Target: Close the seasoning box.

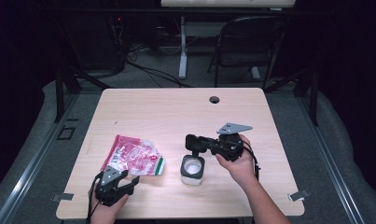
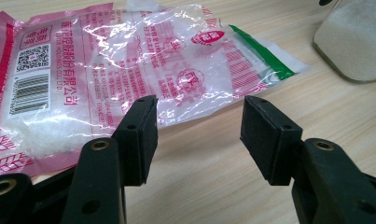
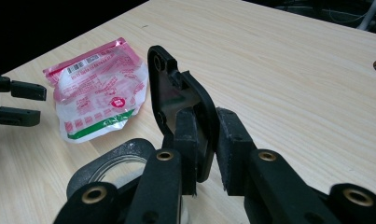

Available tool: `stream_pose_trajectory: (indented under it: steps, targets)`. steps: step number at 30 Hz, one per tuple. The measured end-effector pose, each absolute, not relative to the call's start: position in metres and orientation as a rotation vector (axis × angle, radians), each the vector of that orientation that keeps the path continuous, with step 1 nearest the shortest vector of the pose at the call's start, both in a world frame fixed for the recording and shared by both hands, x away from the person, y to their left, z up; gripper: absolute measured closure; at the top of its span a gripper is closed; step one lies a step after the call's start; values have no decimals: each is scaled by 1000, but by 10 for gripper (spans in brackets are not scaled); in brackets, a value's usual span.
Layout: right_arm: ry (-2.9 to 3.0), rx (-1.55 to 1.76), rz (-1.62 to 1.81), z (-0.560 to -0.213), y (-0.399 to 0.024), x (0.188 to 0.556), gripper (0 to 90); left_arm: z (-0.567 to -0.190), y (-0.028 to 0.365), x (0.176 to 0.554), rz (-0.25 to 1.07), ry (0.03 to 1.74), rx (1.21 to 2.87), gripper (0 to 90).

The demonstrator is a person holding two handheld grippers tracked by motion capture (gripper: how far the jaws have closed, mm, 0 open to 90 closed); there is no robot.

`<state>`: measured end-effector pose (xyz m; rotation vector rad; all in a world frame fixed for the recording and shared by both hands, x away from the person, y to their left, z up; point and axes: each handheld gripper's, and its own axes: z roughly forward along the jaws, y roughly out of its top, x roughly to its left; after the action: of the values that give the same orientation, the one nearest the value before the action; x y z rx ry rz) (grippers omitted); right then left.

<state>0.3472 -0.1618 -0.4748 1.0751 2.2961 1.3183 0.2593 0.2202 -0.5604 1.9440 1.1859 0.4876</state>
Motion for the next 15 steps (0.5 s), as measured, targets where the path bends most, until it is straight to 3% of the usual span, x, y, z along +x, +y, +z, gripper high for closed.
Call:
stream_pose_trajectory:
  steps: [15]
  targets:
    - [2286, 952, 1266, -474, -157, 334, 796, -557, 217, 266, 489, 1160, 1931, 462]
